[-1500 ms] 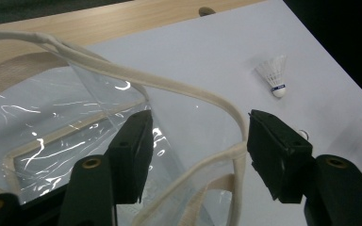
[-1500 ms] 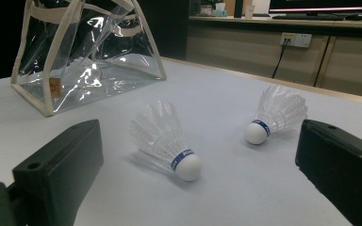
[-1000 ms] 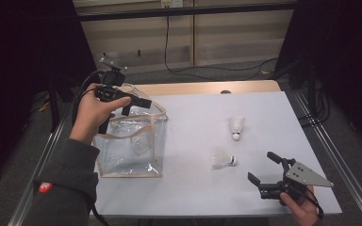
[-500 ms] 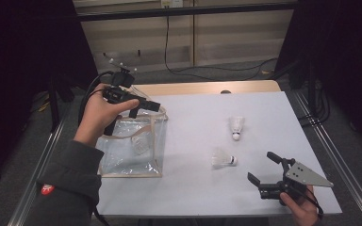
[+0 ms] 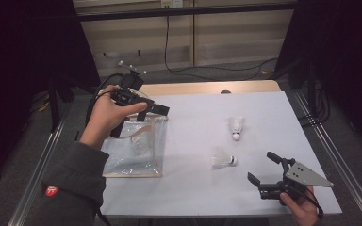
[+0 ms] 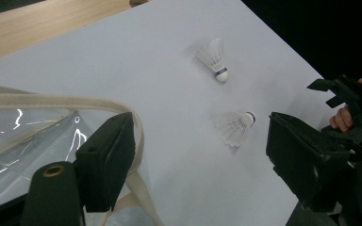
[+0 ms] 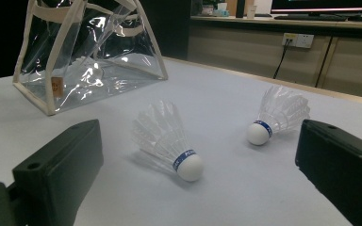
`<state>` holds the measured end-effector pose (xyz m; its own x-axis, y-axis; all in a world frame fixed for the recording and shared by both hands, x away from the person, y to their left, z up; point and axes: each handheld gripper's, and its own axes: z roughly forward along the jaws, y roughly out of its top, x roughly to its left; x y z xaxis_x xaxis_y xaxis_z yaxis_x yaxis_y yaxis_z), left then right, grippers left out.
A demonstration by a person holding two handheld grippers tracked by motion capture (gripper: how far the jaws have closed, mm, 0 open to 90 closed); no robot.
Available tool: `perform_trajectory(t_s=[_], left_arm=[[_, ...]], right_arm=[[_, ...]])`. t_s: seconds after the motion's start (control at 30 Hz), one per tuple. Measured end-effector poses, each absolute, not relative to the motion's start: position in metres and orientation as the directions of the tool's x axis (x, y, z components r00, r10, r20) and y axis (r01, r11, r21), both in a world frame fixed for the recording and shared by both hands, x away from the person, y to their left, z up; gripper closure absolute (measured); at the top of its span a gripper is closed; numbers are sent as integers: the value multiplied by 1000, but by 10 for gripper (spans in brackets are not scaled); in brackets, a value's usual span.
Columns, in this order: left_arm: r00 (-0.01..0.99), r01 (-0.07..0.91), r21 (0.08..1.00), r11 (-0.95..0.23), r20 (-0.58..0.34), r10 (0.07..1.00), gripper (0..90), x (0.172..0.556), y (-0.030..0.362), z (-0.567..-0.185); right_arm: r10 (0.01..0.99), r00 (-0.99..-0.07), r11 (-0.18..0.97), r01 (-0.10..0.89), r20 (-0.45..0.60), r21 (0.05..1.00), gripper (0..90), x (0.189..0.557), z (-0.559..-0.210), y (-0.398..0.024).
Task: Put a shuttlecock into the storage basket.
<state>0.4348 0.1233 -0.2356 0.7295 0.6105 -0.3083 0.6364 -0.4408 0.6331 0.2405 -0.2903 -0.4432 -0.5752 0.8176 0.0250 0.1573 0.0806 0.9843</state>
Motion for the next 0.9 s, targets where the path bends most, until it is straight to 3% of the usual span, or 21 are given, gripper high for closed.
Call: perform_trajectory(t_s=[0.9], left_arm=[[769, 614, 624, -483, -337, 542, 163, 422, 97, -246]], right_arm=[[816, -578, 84, 156, 22, 984, 15, 241, -443, -290]])
